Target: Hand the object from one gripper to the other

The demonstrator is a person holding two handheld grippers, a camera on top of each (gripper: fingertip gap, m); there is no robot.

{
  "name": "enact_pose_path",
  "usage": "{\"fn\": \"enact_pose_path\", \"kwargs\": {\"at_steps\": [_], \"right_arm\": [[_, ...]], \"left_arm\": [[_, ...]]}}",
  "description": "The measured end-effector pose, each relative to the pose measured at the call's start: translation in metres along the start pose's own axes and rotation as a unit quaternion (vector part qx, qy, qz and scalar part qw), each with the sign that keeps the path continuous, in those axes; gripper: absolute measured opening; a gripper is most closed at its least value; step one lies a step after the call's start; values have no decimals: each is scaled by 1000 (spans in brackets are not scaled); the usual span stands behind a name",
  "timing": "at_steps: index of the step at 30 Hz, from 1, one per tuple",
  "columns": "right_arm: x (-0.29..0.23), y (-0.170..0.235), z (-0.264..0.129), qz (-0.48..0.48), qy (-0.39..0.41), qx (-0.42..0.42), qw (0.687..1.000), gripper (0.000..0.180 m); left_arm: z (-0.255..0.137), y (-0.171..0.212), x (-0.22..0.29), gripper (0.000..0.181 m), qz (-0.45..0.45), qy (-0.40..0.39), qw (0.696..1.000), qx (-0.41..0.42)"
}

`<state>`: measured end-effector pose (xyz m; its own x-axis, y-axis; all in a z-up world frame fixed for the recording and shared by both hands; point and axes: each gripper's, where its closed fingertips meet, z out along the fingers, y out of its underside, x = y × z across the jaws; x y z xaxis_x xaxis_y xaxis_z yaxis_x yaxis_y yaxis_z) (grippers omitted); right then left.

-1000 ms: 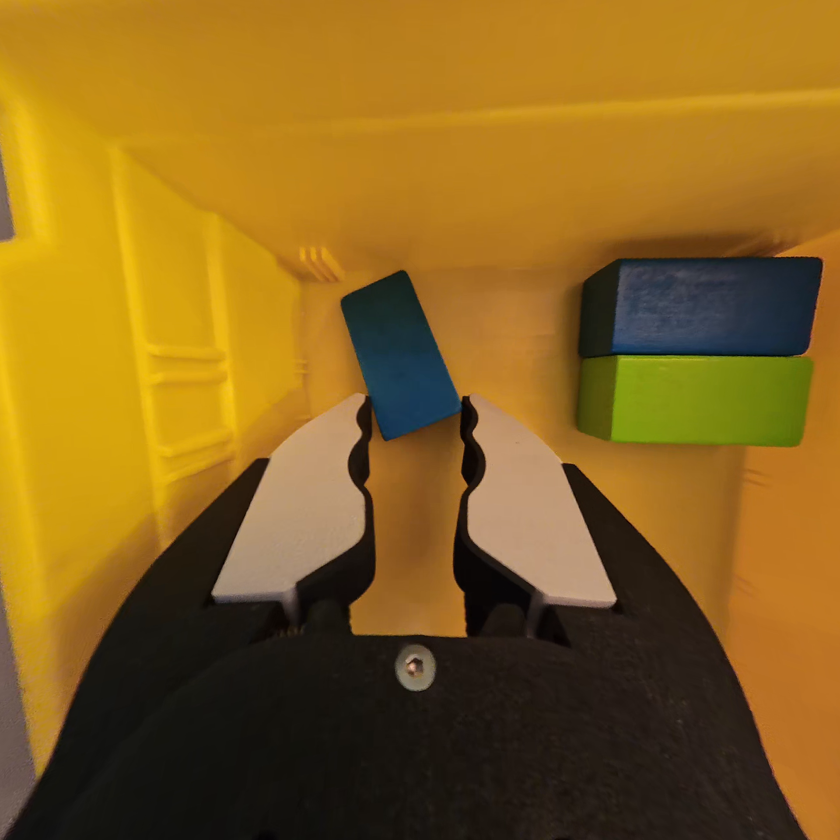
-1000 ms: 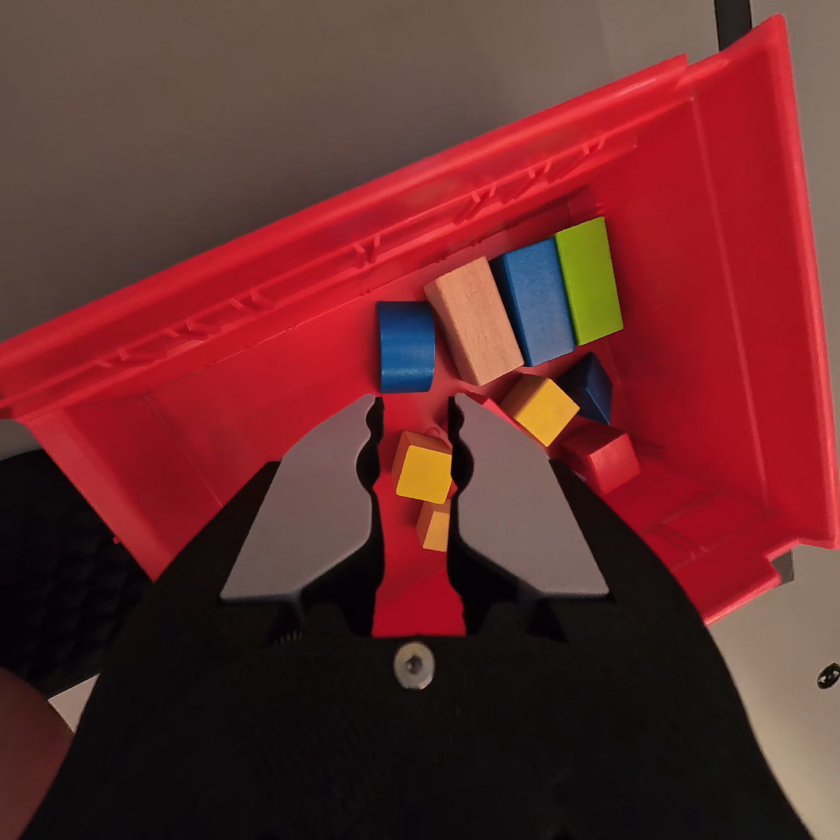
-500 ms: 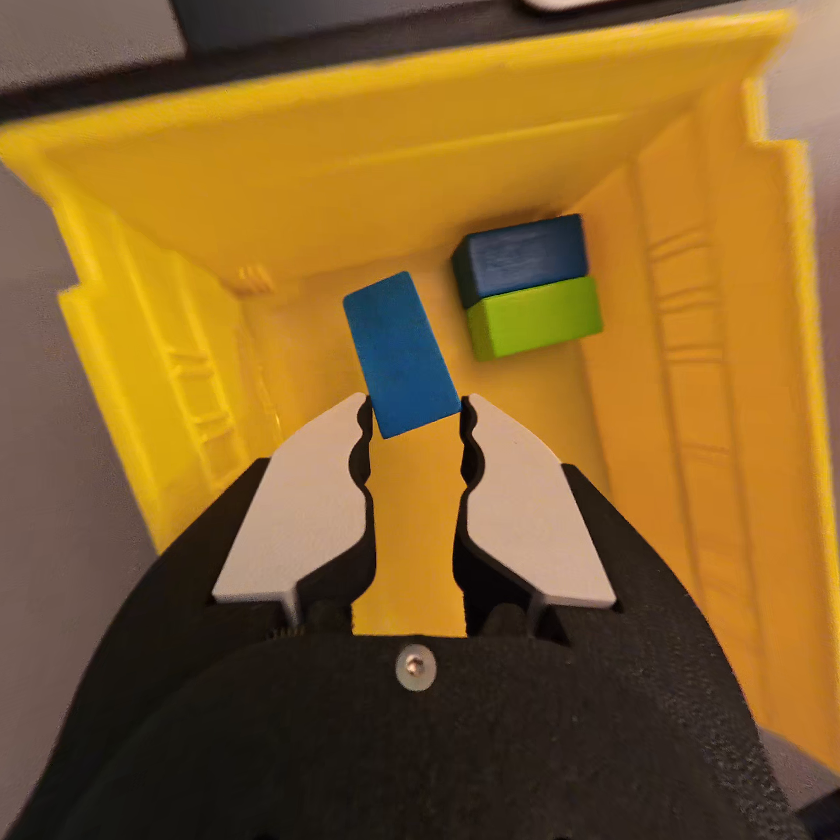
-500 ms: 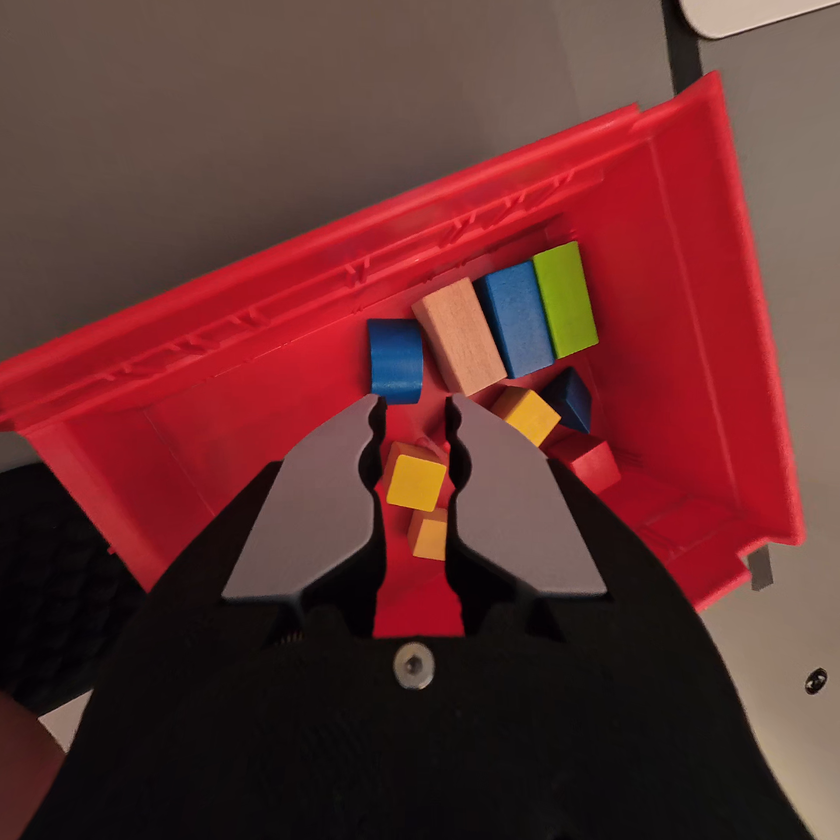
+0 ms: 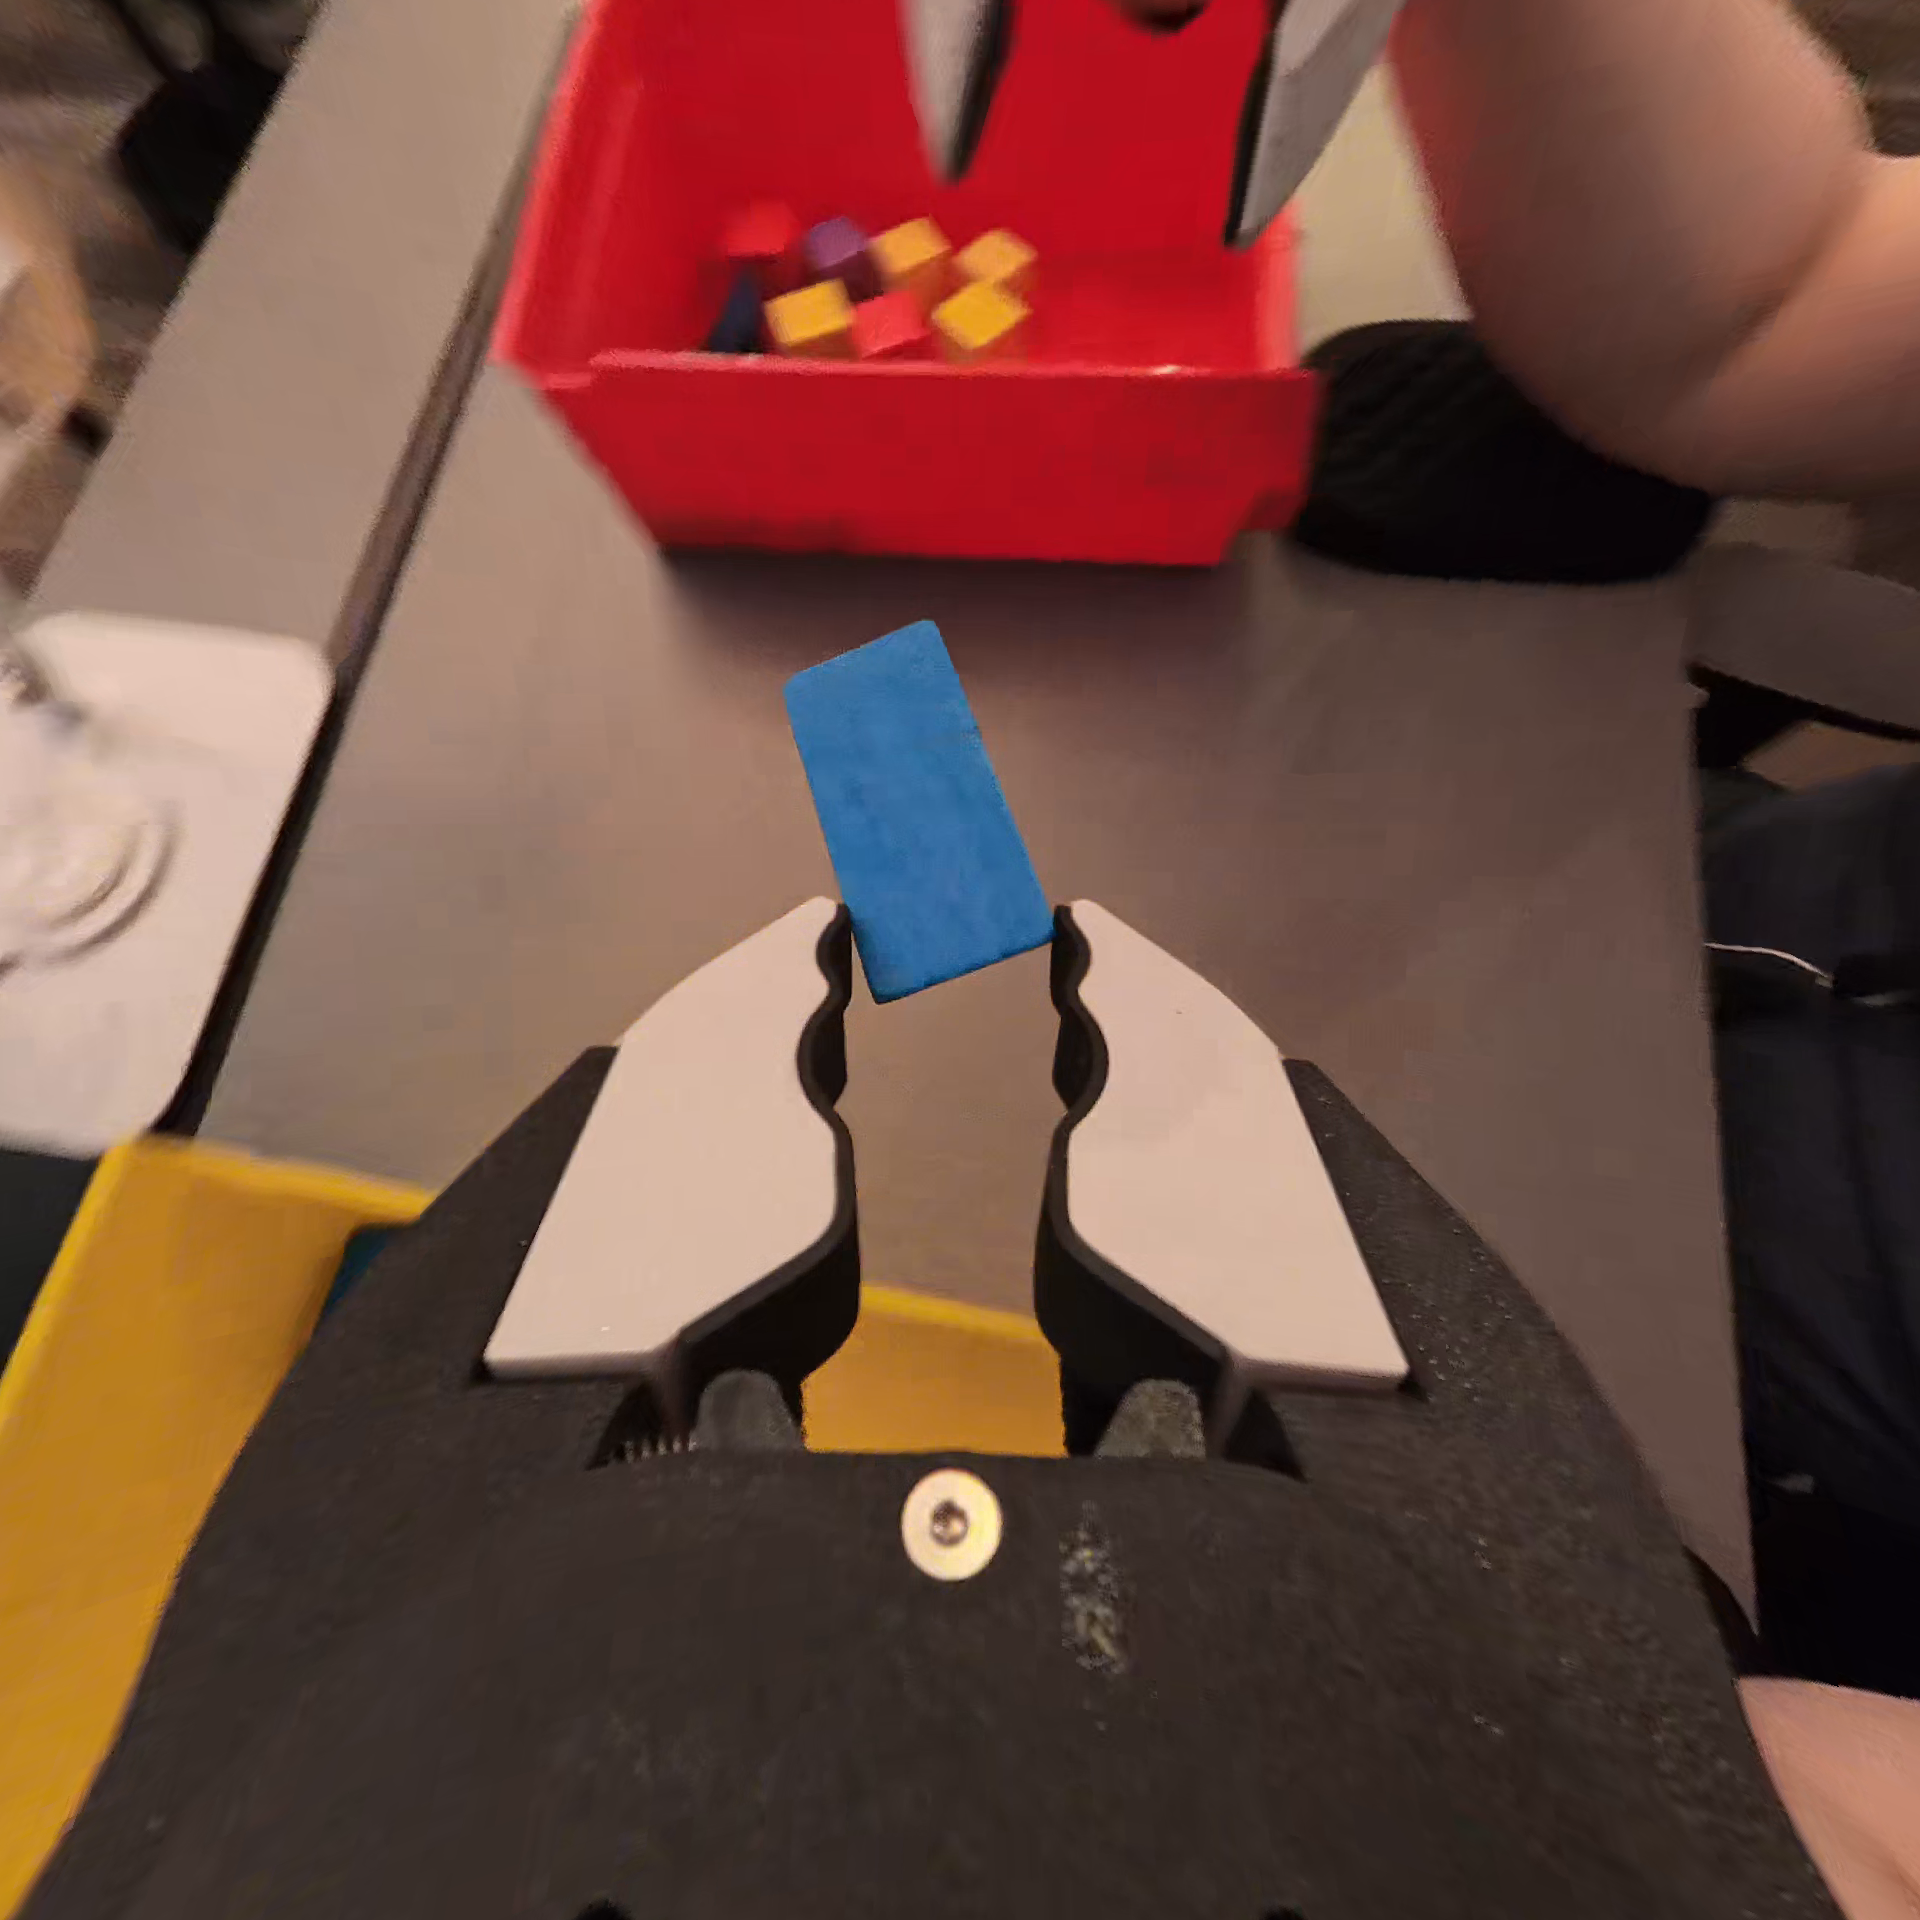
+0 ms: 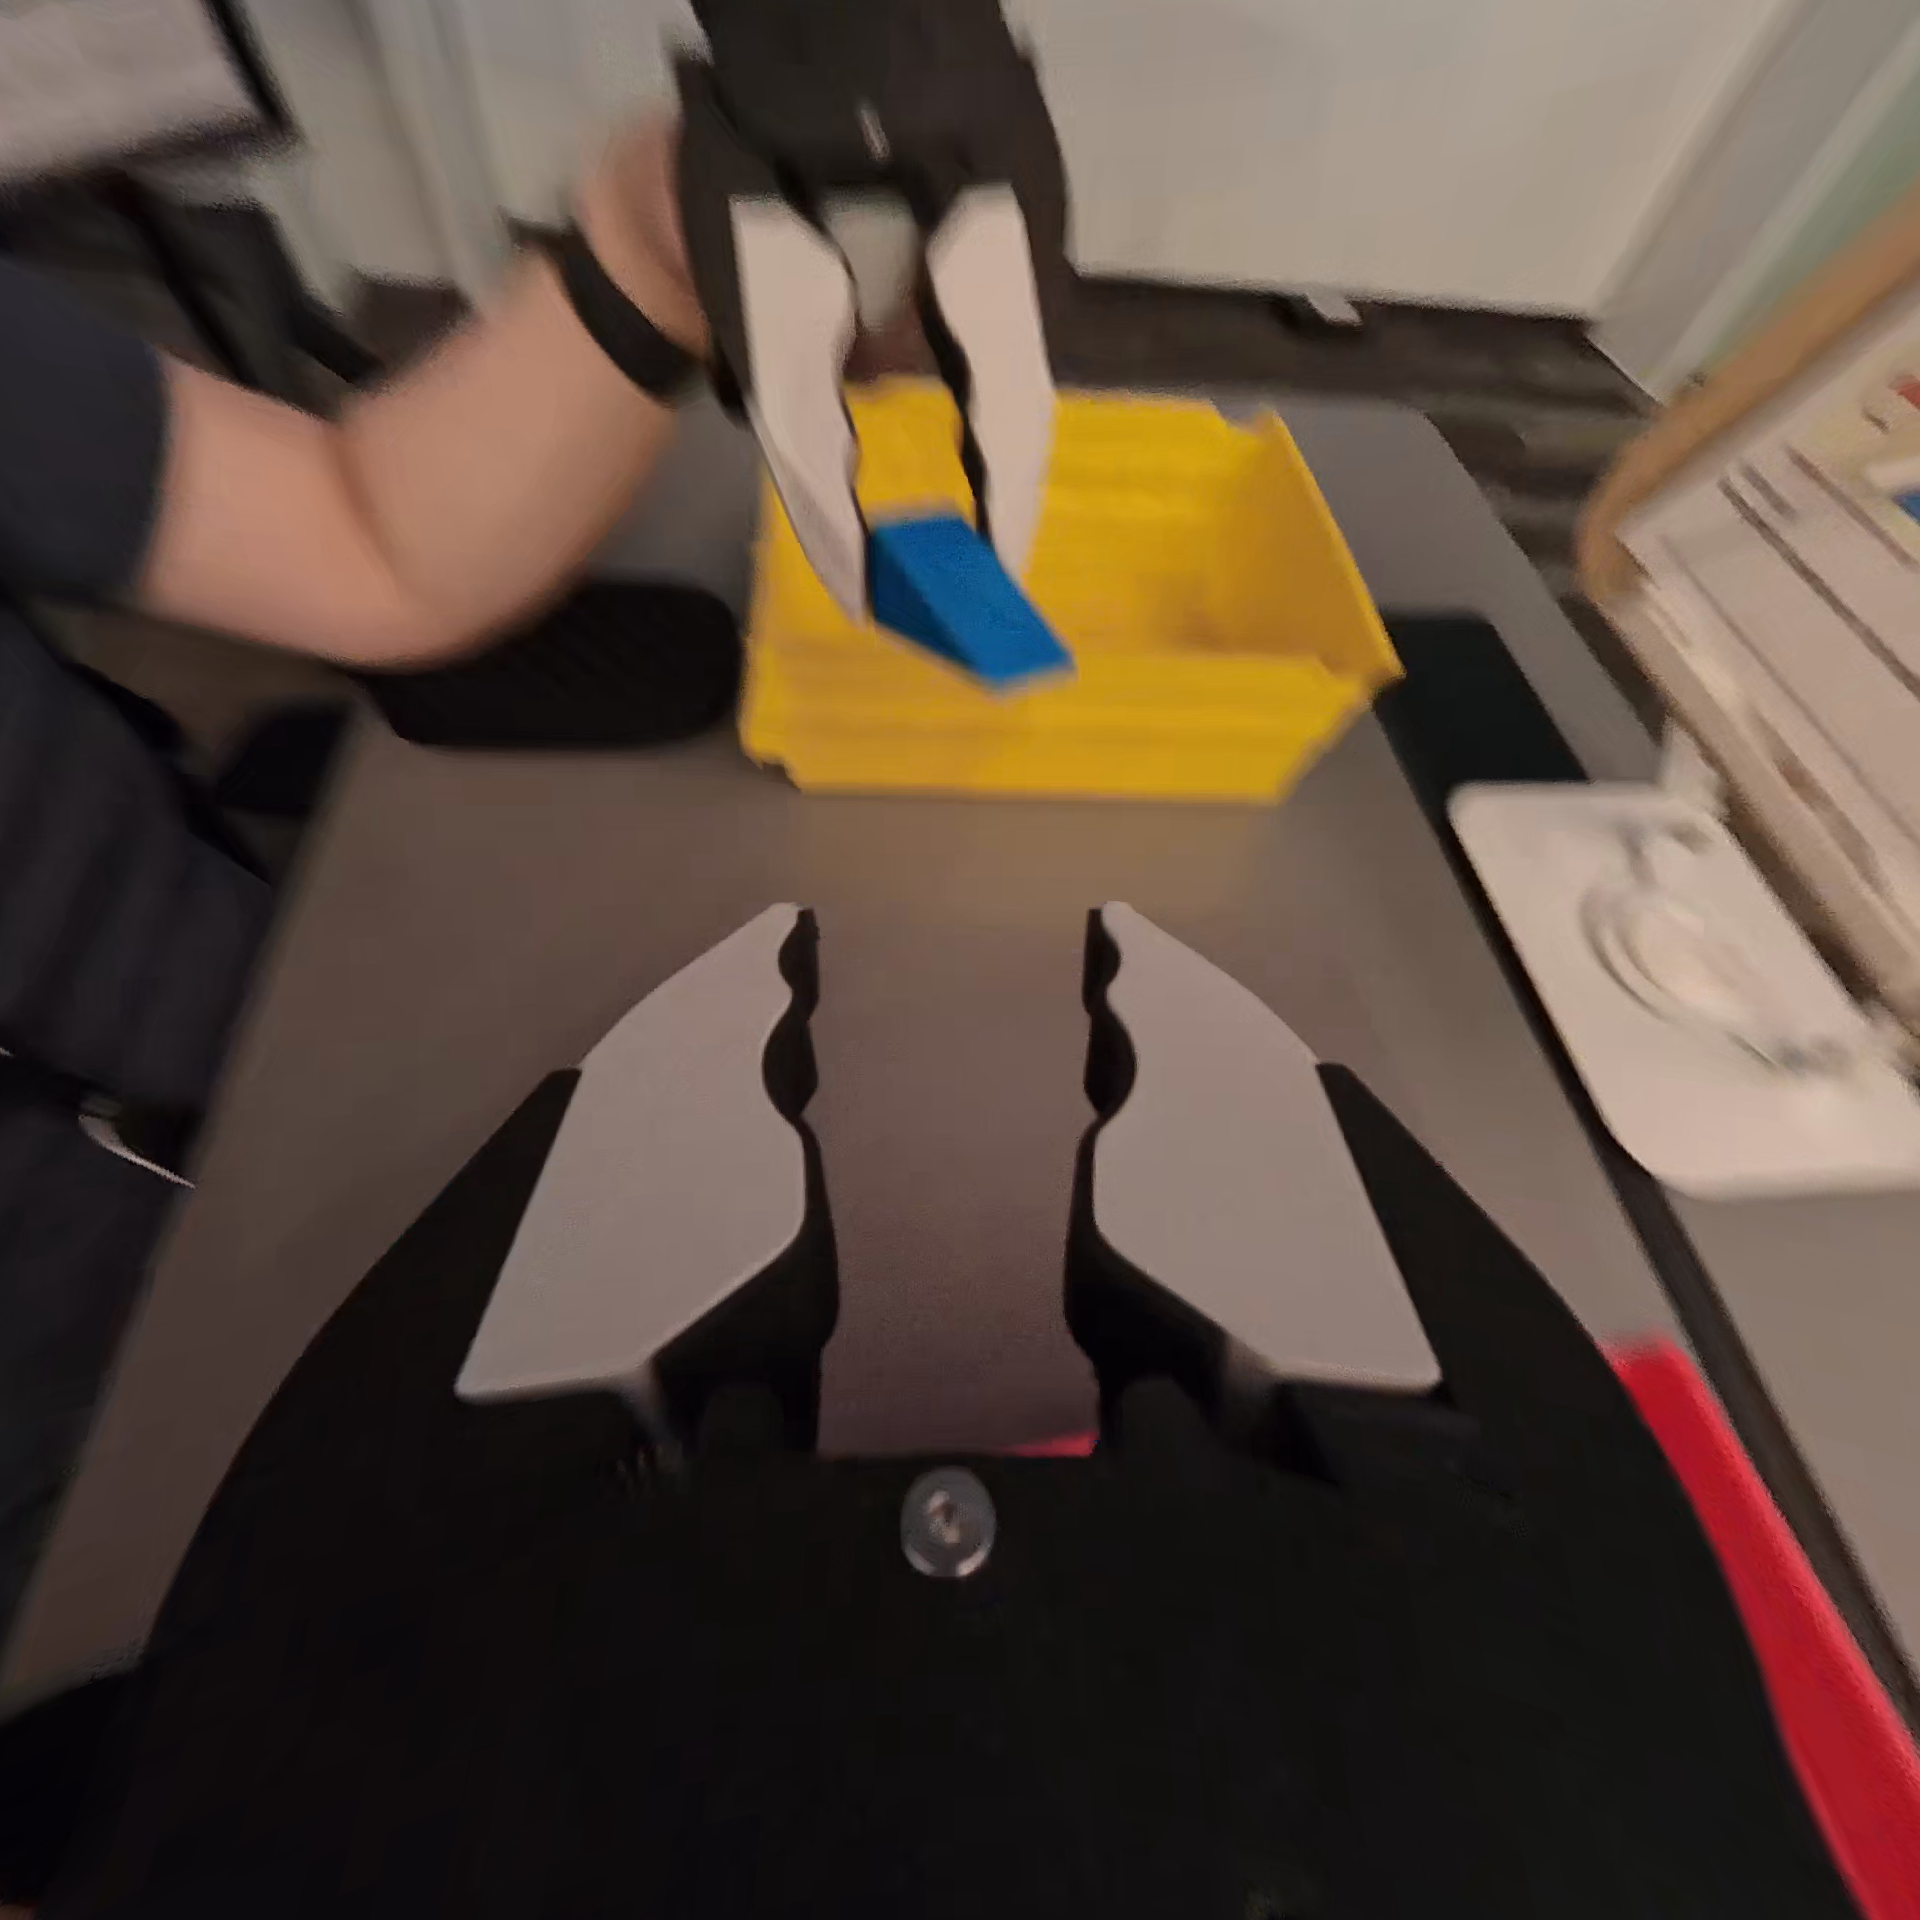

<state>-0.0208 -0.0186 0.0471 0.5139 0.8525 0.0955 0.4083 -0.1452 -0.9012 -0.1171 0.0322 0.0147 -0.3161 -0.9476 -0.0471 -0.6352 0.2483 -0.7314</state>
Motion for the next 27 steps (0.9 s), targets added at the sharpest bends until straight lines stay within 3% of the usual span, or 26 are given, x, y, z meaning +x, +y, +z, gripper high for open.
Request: {"fn": "enact_pose_path", "kwargs": {"at_steps": [4,11,15,21,27], "right_arm": [[-25,-24,24,-24,-62,69,995,59],[-47,-9,65,-38,-112,18,993,53],[-49,0,74,-31,-119,-10,992,39],[-48,8,78,-22,-119,-34,992,35],[-28,23,49,-27,-73,-80,994,35]], "left_arm": [[19,-17,39,36,44,68,997,1],[31,-19,53,36,65,78,995,-19],[33,-19,58,36,71,87,994,-20],[37,-13,54,36,76,69,994,-41],[30,-22,37,65,67,12,998,-16]]}}
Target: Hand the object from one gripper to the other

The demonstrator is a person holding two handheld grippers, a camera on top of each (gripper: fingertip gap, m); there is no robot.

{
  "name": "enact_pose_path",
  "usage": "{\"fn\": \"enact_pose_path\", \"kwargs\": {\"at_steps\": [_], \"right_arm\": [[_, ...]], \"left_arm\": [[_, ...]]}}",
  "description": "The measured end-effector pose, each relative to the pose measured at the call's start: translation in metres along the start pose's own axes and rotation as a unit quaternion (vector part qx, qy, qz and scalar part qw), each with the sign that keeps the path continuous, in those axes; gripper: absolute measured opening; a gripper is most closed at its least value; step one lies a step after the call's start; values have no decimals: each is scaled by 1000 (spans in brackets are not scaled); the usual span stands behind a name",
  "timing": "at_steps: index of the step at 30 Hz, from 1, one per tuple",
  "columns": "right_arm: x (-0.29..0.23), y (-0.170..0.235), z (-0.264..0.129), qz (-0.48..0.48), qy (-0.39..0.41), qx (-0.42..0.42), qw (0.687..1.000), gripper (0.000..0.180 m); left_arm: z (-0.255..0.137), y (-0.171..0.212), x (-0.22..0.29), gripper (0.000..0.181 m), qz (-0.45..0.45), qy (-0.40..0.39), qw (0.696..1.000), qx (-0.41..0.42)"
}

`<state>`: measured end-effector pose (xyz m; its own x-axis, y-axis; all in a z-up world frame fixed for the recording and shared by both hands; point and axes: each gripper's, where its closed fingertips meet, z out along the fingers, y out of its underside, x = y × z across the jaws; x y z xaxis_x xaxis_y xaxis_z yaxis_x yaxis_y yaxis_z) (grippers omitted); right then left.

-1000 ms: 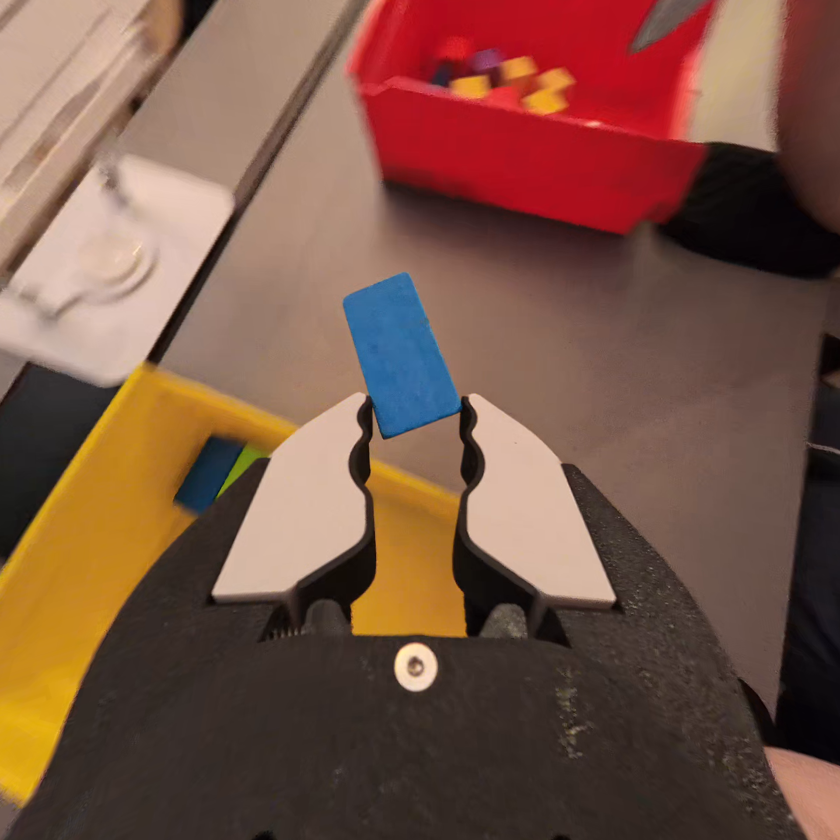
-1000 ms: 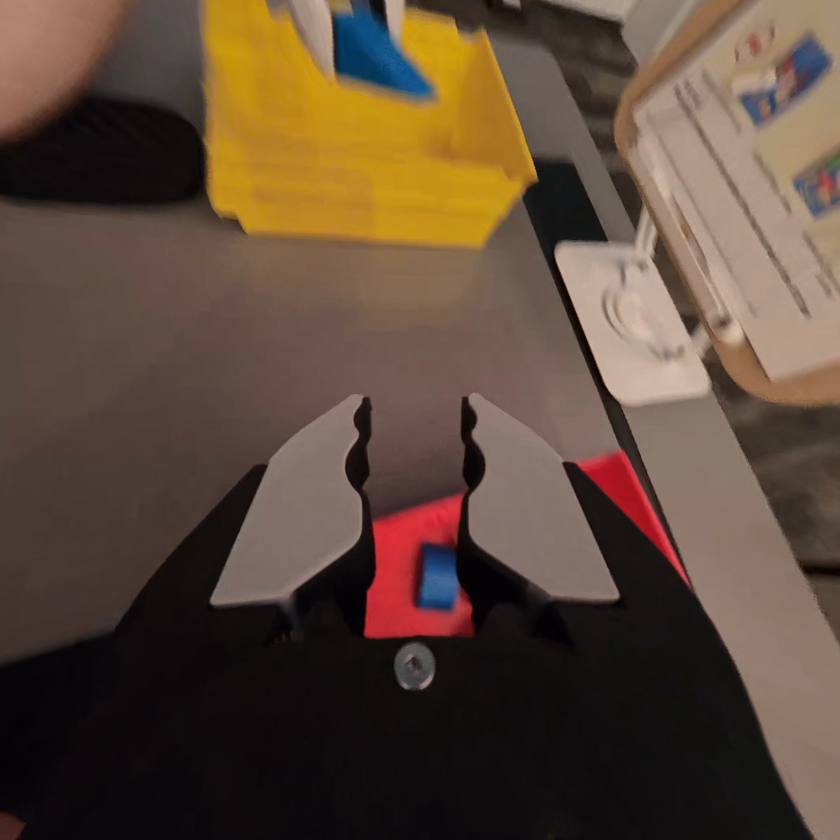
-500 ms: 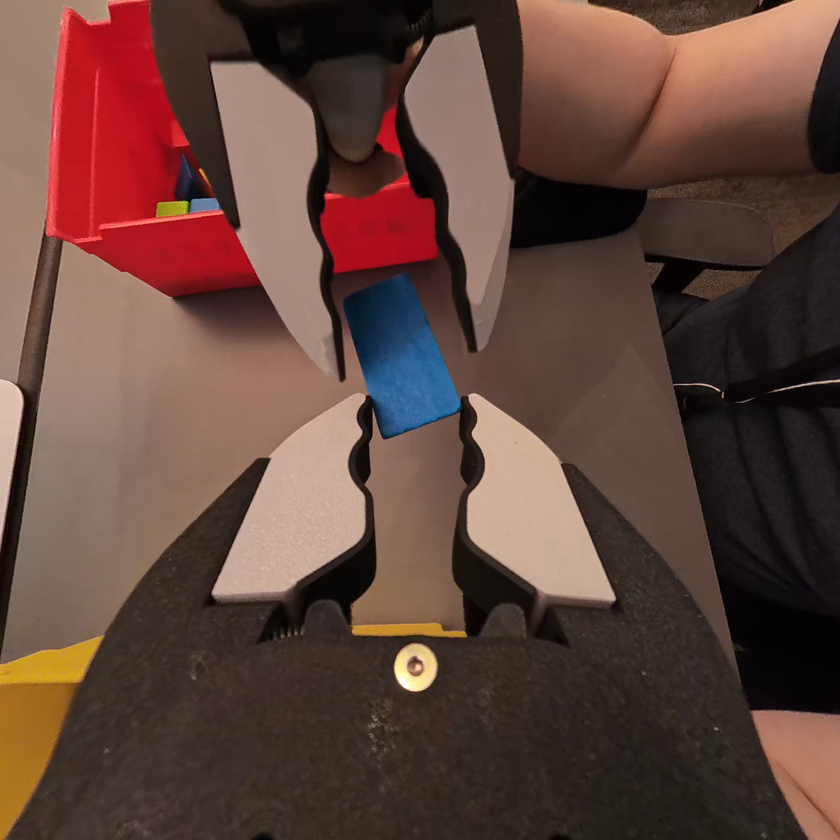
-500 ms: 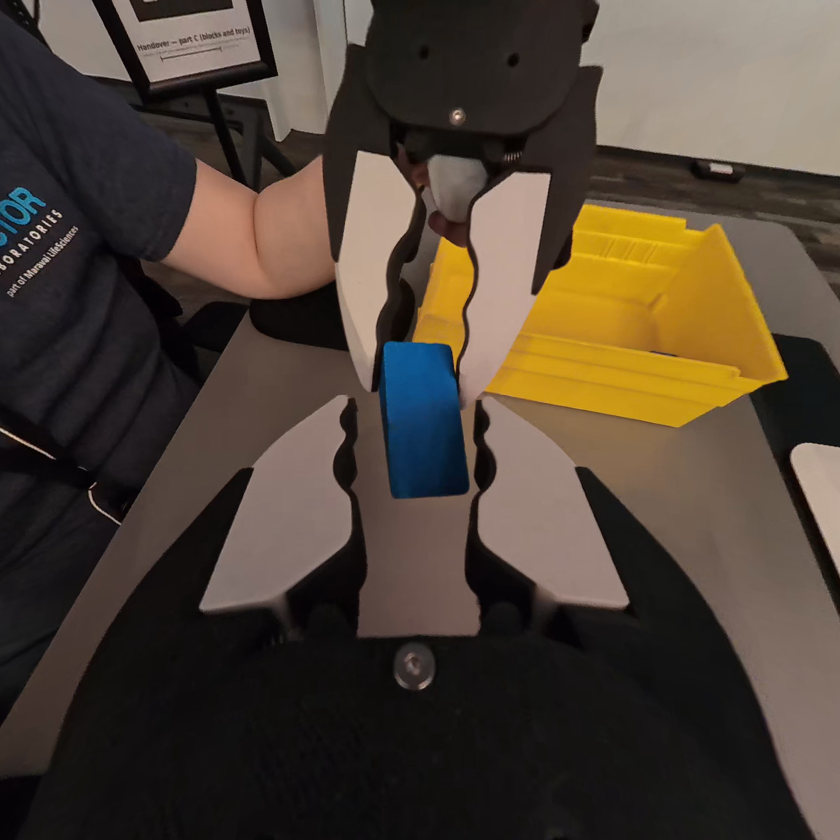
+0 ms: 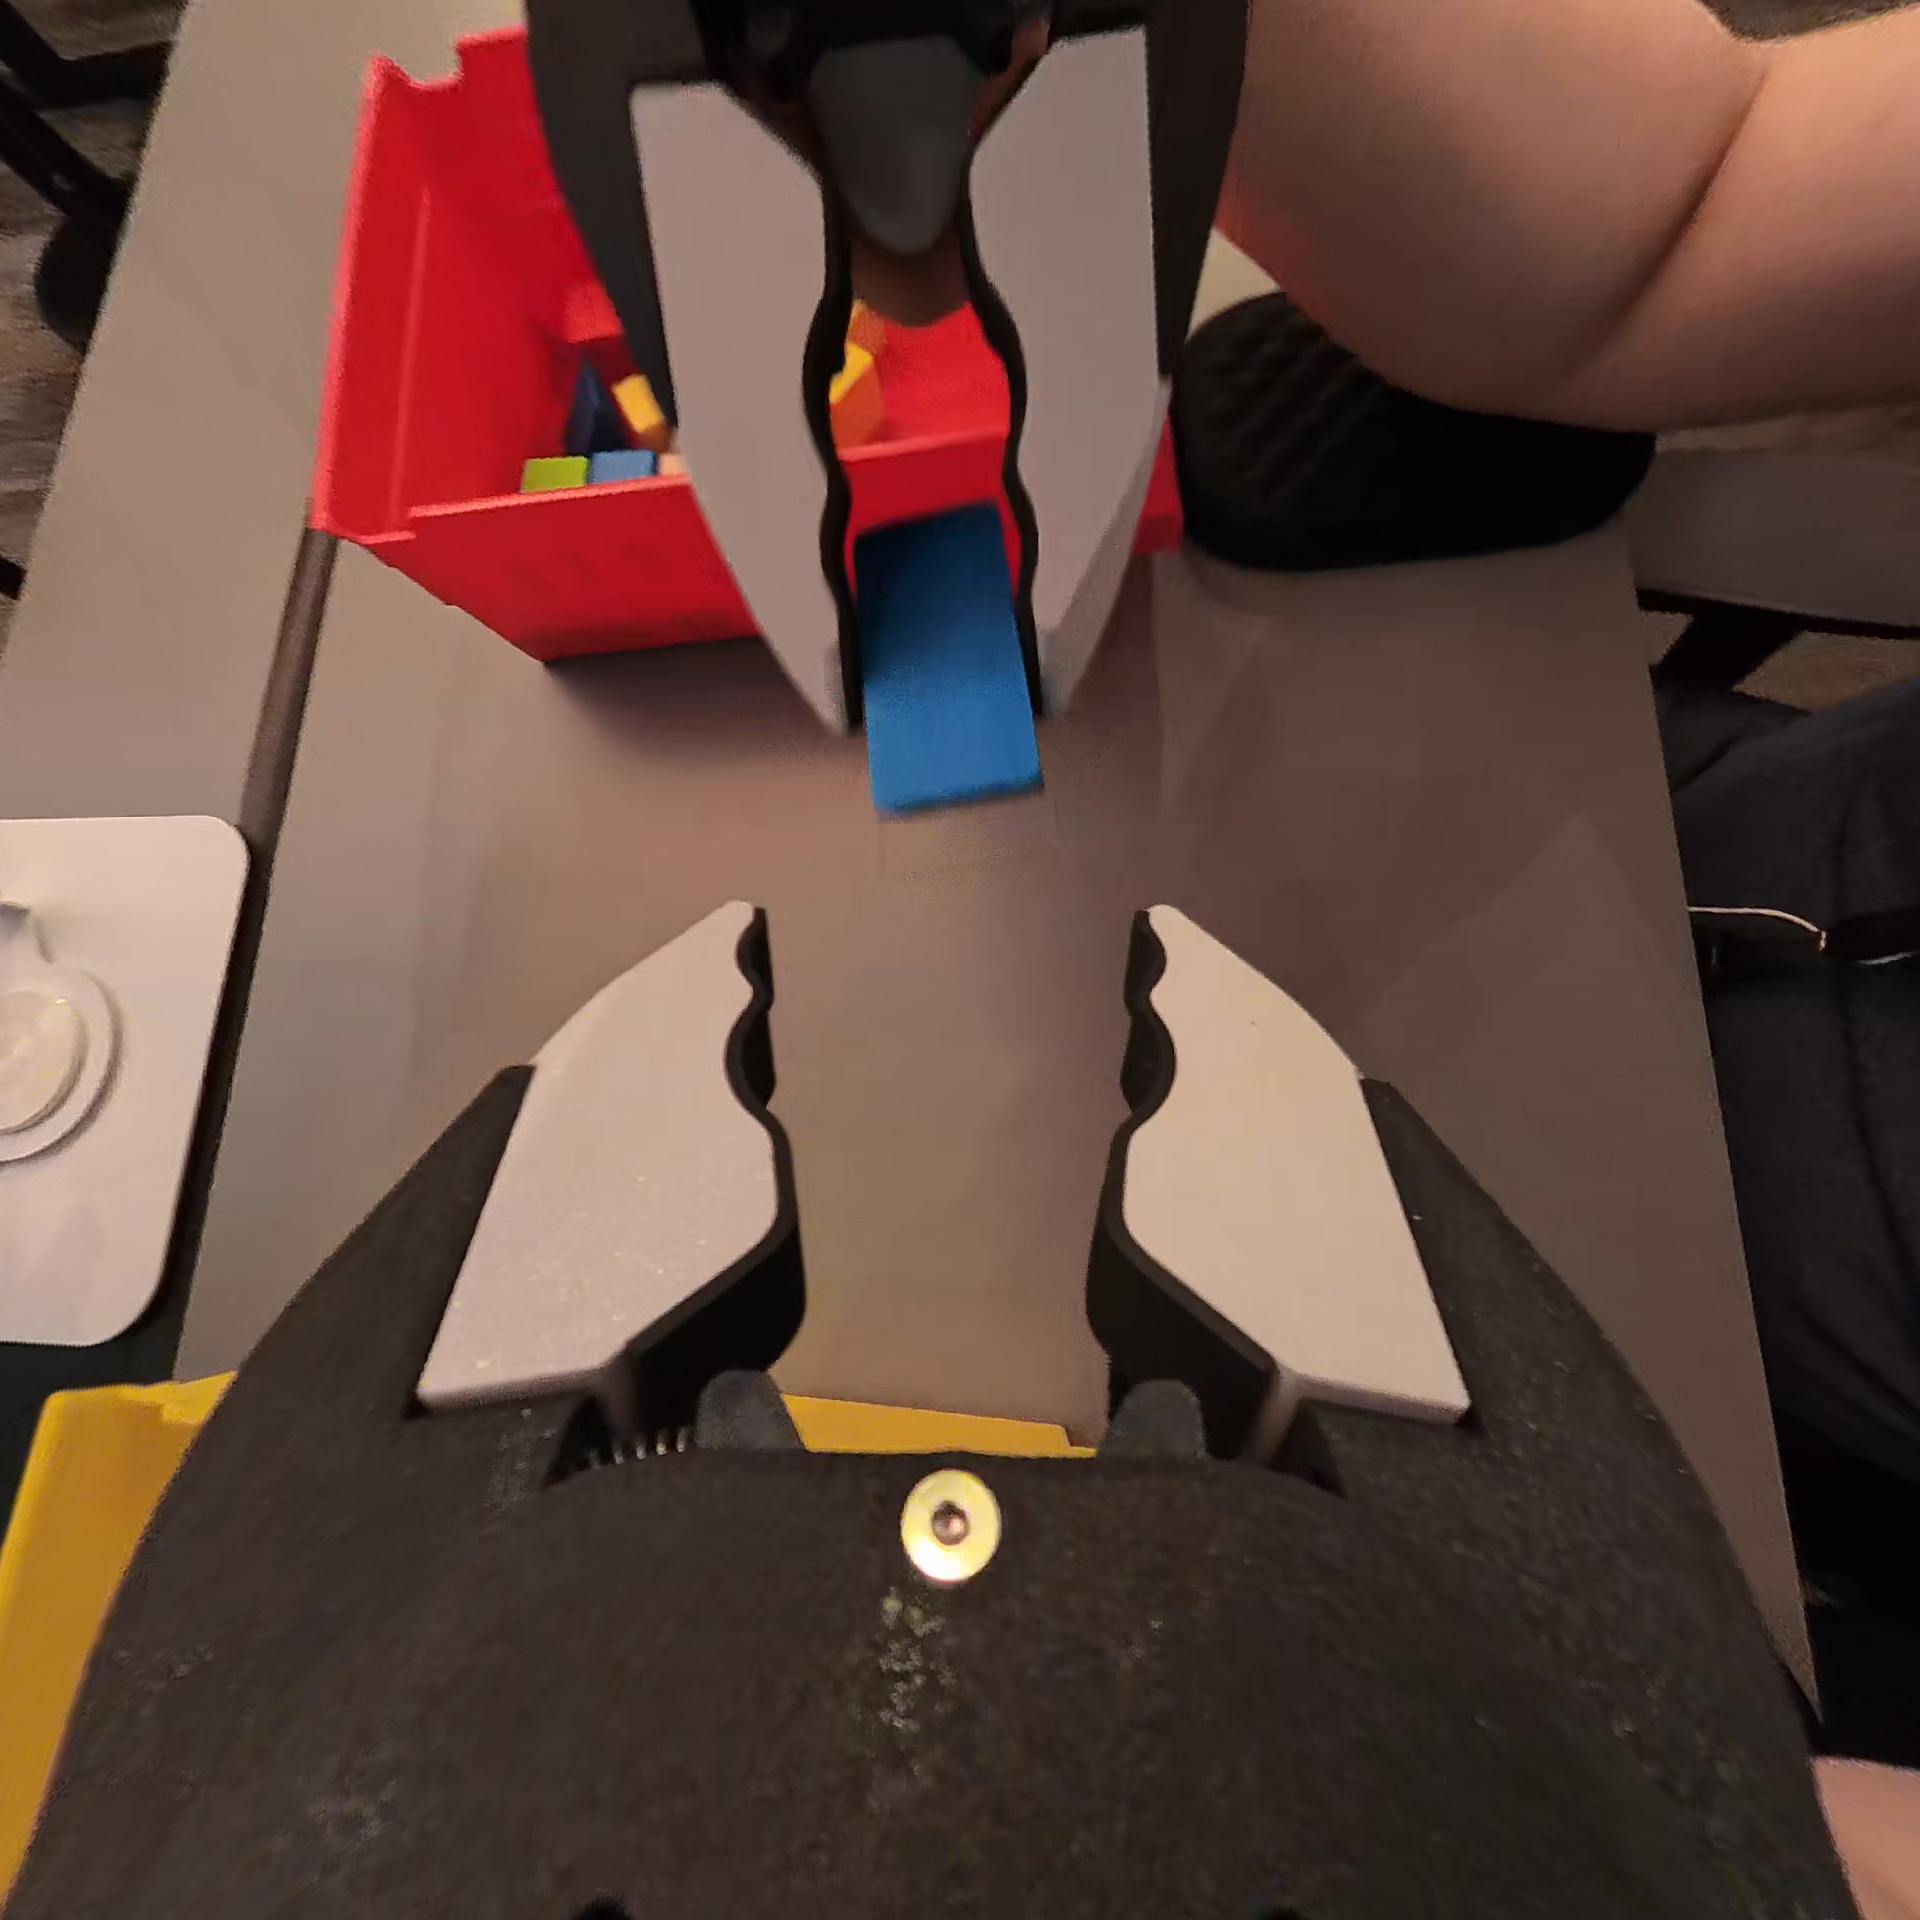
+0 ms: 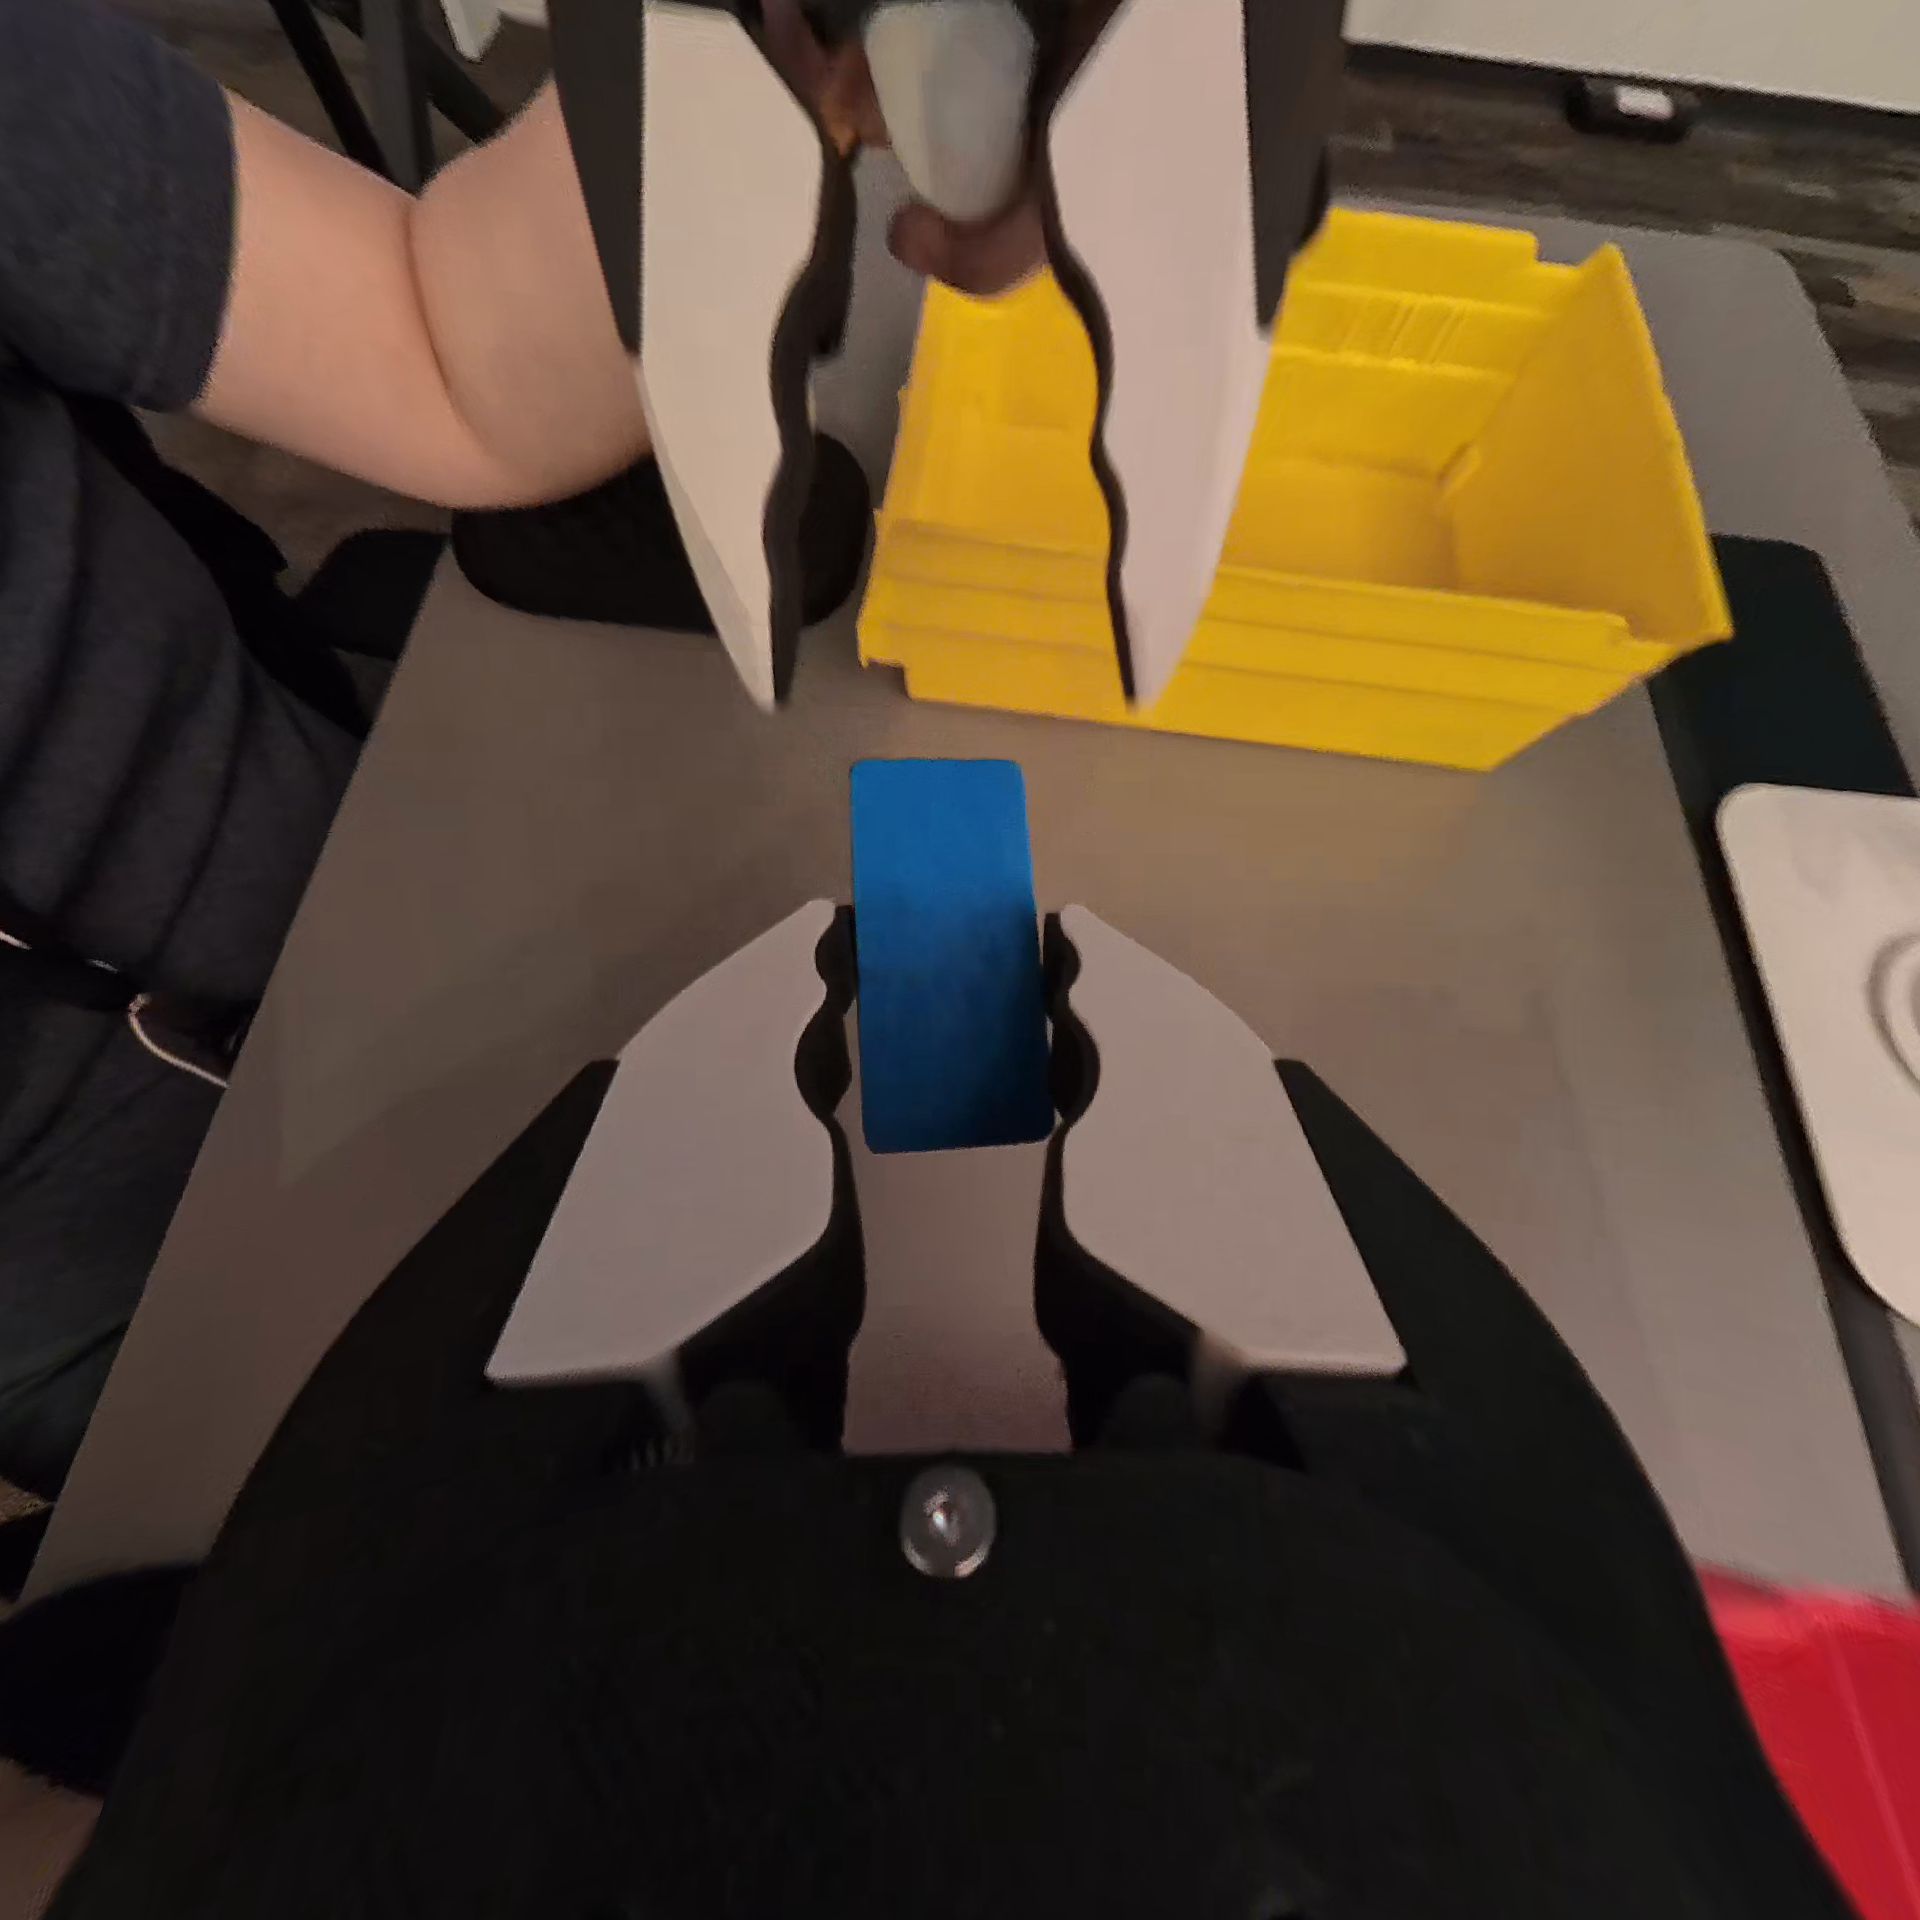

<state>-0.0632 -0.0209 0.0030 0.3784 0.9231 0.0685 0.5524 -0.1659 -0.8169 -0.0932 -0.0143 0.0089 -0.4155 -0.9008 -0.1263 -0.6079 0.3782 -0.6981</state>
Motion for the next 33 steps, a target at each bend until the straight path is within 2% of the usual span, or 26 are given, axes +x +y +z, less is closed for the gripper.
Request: {"fn": "enact_pose_path", "kwargs": {"at_steps": [3,6,9,12,15,23,33], "right_arm": [[19,26,-52,11,66,-19,998,35],[35,57,-103,56,122,-2,991,35],[48,112,-122,91,169,-83,978,36],[44,167,-113,140,137,-170,966,36],[35,194,-92,173,77,-204,960,36],[33,209,-62,151,53,-205,966,37],[32,232,-61,146,68,-271,949,36]], "left_arm": [[-11,0,-6,68,-8,-14,1000,12],[-19,0,-9,67,-10,-27,999,18],[-21,0,-8,66,-6,-27,999,19],[-19,3,-8,65,-3,-29,1000,7],[-17,7,-7,64,-1,-29,1000,-4],[-19,13,-11,59,-4,-39,999,-19],[-30,11,-11,58,-3,-47,999,-5]]}}
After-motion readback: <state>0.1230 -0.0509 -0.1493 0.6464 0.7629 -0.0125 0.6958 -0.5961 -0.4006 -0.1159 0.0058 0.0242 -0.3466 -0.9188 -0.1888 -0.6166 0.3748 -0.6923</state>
